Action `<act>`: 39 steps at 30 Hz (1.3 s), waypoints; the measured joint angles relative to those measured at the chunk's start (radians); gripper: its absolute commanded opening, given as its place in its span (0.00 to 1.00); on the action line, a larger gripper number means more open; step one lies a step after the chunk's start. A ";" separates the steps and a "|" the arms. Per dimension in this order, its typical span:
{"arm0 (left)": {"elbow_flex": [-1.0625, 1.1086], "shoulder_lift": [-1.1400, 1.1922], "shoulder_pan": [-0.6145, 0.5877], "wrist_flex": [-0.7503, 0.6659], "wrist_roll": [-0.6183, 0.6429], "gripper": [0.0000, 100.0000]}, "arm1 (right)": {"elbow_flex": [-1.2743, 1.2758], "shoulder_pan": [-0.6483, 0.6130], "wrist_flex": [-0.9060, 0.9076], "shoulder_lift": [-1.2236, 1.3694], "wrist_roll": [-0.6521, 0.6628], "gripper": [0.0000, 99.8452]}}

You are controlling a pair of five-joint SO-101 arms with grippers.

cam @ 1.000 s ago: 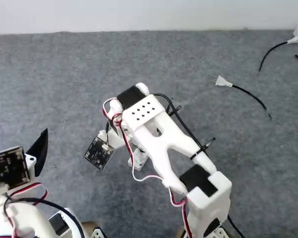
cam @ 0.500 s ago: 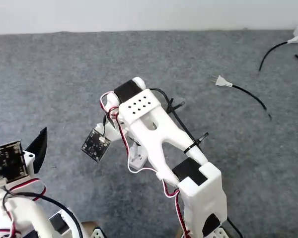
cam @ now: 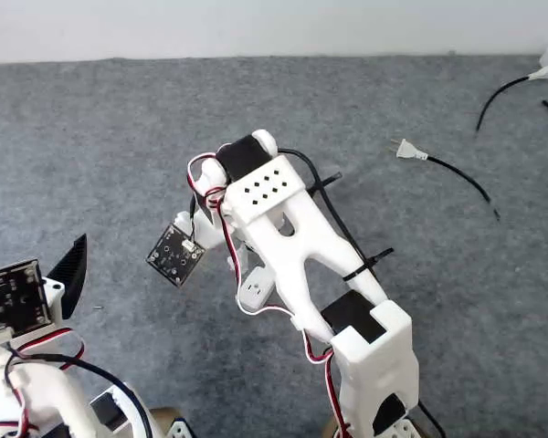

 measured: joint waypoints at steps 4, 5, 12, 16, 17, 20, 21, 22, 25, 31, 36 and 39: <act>0.000 0.000 0.000 0.000 0.000 0.50 | 0.000 0.000 0.000 -0.017 0.000 0.01; 0.000 0.000 0.000 0.000 0.000 0.50 | 0.000 0.000 0.000 -0.031 0.000 0.01; 0.000 0.000 0.043 0.000 0.000 0.50 | -0.091 -0.028 0.000 -0.146 -0.071 0.01; 0.000 0.000 0.094 0.000 0.015 0.50 | -0.161 -0.043 0.000 -0.204 -0.137 0.01; 0.000 0.000 0.112 0.000 0.023 0.50 | -0.178 -0.049 0.000 -0.218 -0.152 0.01; 0.000 0.000 0.187 -0.003 0.038 0.50 | -0.227 -0.069 0.000 -0.262 -0.198 0.01; 0.000 0.000 0.213 -0.003 0.048 0.50 | -0.244 -0.075 0.000 -0.281 -0.210 0.01; 0.000 0.000 0.239 -0.003 0.060 0.50 | -0.261 -0.081 0.000 -0.293 -0.222 0.01; 0.000 0.000 0.296 -0.011 0.094 0.50 | -0.296 -0.087 0.000 -0.338 -0.262 0.01; 0.051 0.000 0.382 -0.091 0.132 0.50 | -0.305 -0.091 0.000 -0.423 -0.319 0.01; 0.135 0.002 0.420 -0.170 0.138 0.50 | -0.293 -0.115 0.000 -0.476 -0.348 0.01; 0.155 0.002 0.431 -0.198 0.138 0.50 | -0.249 -0.132 0.000 -0.505 -0.356 0.01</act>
